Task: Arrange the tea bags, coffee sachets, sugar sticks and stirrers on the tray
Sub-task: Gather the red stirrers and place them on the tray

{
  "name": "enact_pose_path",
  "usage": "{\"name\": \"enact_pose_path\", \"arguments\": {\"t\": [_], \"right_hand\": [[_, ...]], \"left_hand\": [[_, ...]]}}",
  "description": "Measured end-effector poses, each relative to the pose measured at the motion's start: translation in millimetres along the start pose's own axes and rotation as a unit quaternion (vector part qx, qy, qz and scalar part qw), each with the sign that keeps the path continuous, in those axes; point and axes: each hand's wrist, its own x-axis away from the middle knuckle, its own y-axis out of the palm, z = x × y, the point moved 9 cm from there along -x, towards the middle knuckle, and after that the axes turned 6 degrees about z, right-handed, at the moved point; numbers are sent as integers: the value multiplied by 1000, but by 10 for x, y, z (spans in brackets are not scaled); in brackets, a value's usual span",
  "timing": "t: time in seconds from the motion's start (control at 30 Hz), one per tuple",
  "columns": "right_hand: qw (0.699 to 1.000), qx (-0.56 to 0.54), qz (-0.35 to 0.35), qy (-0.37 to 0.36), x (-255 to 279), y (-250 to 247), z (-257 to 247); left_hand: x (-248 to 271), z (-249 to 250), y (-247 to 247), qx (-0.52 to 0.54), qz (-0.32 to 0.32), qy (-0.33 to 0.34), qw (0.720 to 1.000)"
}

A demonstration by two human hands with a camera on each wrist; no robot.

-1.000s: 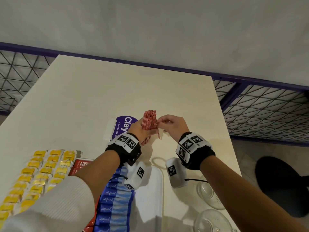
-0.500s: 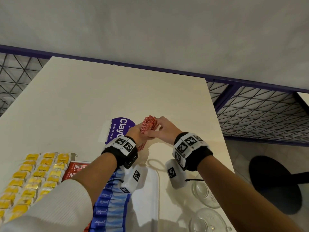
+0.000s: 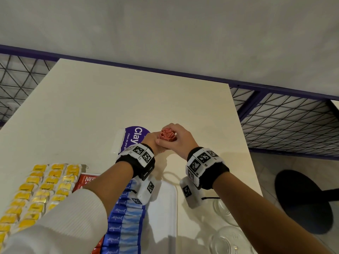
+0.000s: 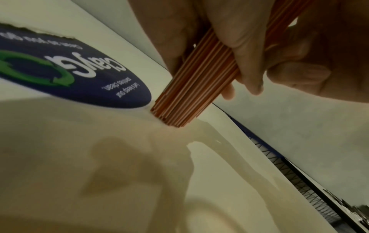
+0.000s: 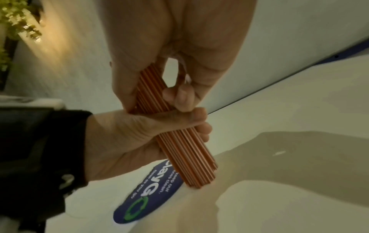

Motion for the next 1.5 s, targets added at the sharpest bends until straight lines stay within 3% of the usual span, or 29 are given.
{"name": "enact_pose_path", "arguments": {"t": [0.33,0.57,1.03,1.13,1.27,1.37,1.5], "right_hand": [[999,-9,-3,38,-50,24,105],[998,-20,0,66,-87,65,191],[995,34,-29,85,-132,217,242],[997,33,-24,72,-137,171,157],[998,20,11,67,-137,-25,26],[997,-8,3,77,-55,-77,-20],[993,-57,-72,76,234,-17,-161]], "left_hand": [[-43,79,55,-94,-34,23,995],[-73,17,40,-49,-36,16,998],[-202,16,138,-260,-82,39,961],[-156,62,73,-199,-71,29,977],[-24,136,-54,3,-43,43,998],[159,161,-7,100,-100,34,989],[529,168,89,151,-160,15,975]]}}
